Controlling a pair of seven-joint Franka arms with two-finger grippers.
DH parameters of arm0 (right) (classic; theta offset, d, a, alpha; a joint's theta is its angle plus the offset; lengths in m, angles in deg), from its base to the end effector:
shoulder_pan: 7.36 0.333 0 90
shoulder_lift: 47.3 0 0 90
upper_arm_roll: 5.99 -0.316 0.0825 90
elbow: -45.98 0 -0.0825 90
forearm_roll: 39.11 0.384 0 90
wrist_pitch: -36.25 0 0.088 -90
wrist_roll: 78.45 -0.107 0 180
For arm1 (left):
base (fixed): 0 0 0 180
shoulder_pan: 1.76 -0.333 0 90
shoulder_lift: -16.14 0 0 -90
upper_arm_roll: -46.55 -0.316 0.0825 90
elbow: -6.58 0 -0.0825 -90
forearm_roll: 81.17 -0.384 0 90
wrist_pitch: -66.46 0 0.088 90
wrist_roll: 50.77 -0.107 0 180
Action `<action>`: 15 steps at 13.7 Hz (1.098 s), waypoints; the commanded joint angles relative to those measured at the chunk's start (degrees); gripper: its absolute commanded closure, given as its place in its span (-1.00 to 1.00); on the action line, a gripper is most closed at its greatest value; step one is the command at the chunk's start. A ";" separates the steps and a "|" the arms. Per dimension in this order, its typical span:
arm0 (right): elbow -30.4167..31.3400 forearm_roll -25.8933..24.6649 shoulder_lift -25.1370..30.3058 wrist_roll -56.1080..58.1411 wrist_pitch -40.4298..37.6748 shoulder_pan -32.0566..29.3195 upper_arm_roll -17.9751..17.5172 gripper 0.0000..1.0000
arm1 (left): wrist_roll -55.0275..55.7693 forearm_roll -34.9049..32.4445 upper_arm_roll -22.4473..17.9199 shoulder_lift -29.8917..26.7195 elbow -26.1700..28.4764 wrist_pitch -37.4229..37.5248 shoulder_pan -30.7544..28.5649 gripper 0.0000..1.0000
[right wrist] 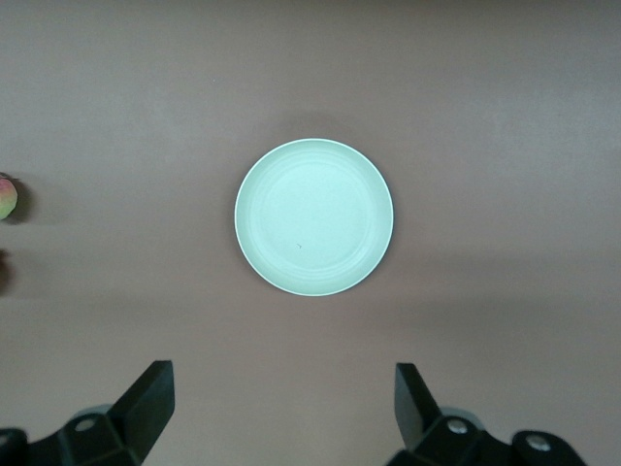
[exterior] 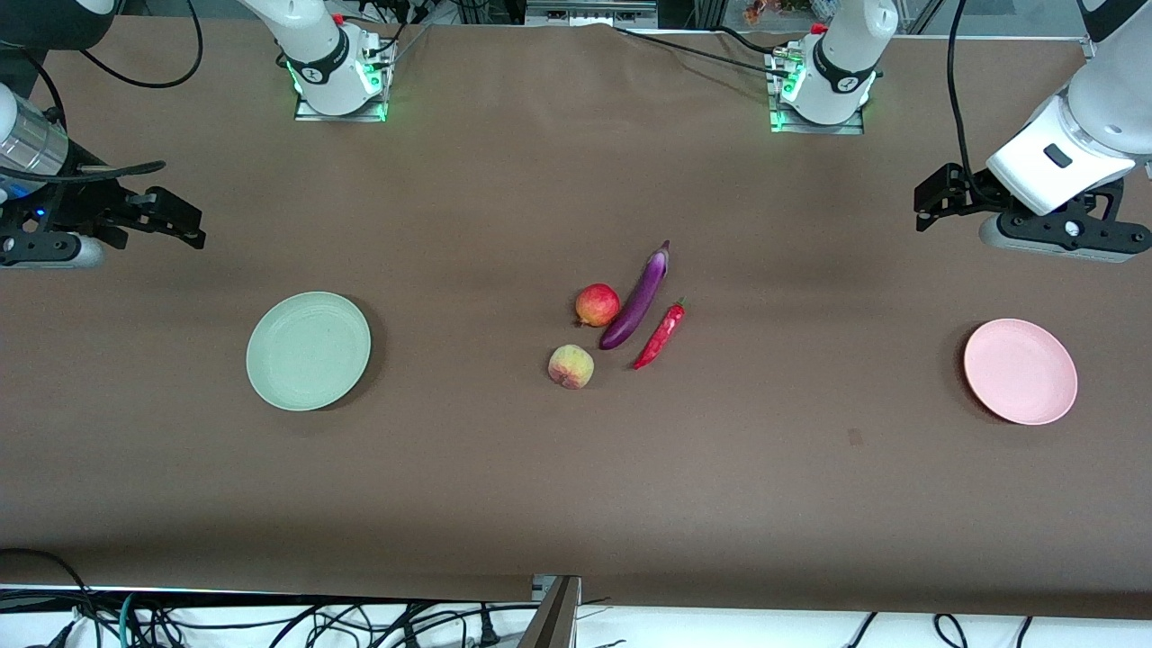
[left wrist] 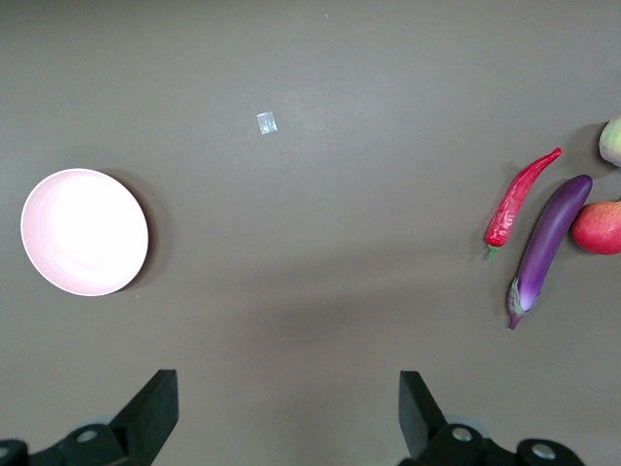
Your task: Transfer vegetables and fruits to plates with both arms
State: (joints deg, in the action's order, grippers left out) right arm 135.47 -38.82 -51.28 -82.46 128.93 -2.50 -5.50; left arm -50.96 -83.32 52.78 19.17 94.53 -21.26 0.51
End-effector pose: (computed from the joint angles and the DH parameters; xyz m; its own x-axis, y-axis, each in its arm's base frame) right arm 0.5773 0.0448 0.5934 0.9999 0.0061 -0.0141 0.0060 -1.0000 -0.0035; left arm 0.5608 -0.0779 0.6085 0.9871 -0.1495 -0.0566 -0.1515 -0.9880 -0.0316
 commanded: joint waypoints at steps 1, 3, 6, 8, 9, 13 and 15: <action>-1.08 0.07 -0.33 -0.21 -0.93 -0.38 -0.40 -0.99 | -1.13 -0.75 0.10 1.01 -1.99 0.44 0.02 -1.00; -1.08 0.07 -0.33 -0.21 -0.93 -0.38 -0.40 -0.99 | -1.13 -0.92 0.10 1.01 -1.90 0.44 0.10 -1.00; -1.08 0.07 -0.33 -0.21 -0.93 -0.38 -0.40 -0.99 | -1.22 -0.84 0.10 1.01 -1.90 0.62 0.10 -1.00; -1.08 0.07 -0.33 -0.21 -0.93 -0.38 -0.40 -0.99 | -1.04 -0.75 0.18 1.09 -1.73 0.88 0.54 -1.00; -1.08 0.07 -0.33 -0.21 -0.93 -0.38 -0.40 -0.99 | -1.04 -0.75 0.36 2.23 -1.64 1.40 0.89 -1.00; -0.99 0.24 -0.42 -0.21 -0.75 0.23 -0.58 -0.99 | -1.04 0.12 2.46 6.45 -1.64 4.30 4.05 -1.00; -1.51 0.42 -4.96 0.75 -0.22 2.16 -0.58 -0.99 | -1.13 0.48 4.30 9.52 -1.47 5.19 6.51 -1.00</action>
State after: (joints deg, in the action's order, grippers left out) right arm 135.54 -38.62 -51.95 -82.36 128.91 -1.81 -5.84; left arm -51.20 -83.11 56.03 25.70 94.72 -17.96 4.82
